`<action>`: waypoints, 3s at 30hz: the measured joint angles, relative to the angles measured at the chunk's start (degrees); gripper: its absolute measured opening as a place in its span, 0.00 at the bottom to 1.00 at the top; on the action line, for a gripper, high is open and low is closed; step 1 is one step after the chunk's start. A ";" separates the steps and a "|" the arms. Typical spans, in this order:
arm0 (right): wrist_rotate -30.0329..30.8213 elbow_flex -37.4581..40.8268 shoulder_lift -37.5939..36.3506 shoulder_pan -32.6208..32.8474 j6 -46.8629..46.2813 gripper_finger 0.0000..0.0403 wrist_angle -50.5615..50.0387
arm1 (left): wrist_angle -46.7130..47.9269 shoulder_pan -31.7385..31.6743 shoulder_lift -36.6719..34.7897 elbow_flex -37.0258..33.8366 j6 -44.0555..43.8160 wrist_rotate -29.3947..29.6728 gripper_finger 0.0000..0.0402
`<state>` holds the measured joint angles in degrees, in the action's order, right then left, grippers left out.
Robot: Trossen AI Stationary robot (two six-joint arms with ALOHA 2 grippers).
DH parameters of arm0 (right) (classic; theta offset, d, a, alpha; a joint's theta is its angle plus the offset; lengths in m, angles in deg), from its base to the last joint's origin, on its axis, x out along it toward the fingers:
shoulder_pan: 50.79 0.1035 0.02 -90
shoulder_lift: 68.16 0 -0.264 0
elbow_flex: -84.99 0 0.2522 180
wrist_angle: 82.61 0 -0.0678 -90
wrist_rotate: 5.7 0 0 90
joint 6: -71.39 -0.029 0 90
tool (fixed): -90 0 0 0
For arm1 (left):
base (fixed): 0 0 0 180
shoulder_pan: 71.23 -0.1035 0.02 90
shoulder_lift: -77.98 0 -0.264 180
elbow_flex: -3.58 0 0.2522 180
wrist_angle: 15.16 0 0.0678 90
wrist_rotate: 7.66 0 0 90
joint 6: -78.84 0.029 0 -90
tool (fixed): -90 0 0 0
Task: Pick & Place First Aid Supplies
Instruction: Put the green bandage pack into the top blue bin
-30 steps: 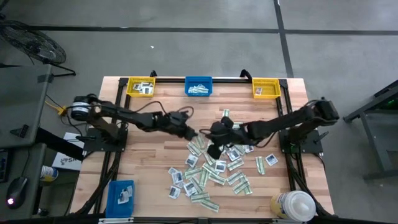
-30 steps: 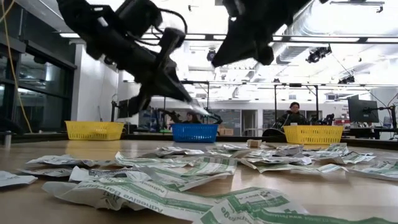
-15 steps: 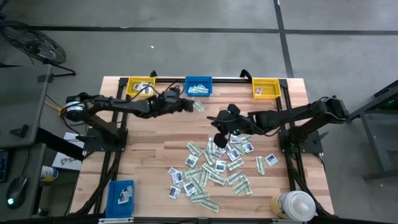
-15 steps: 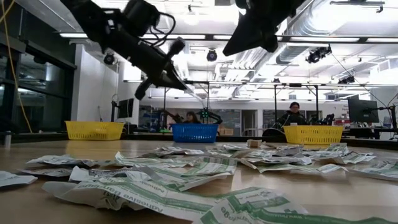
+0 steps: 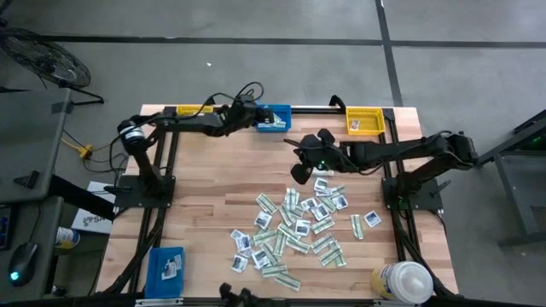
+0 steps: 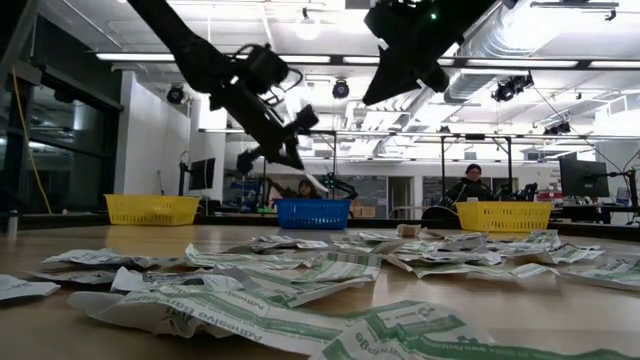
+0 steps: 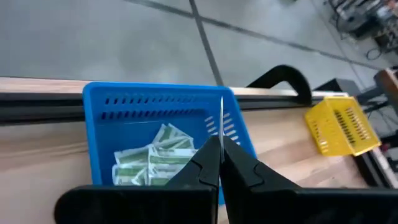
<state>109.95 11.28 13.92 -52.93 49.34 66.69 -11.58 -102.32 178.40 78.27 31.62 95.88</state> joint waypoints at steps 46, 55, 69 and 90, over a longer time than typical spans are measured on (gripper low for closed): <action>-29.71 0.90 0.83 -27.40 -0.04 0.00 -15.55 | 10.65 -6.08 4.09 4.42 13.31 -11.84 0.36; -37.62 0.90 1.18 -27.29 10.64 0.00 -18.25 | 11.80 -6.10 -0.76 4.43 18.27 -15.11 0.36; -29.18 0.90 3.21 -15.67 28.05 0.01 -17.71 | 22.78 -3.53 -15.38 0.16 30.49 -25.89 0.36; -14.40 0.96 17.68 -7.40 25.51 0.40 -14.99 | 1.65 -3.02 -30.73 -27.94 28.96 -34.14 0.36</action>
<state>95.55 12.24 31.61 -60.33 74.85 51.70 -9.93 -105.34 147.67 50.33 60.58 61.74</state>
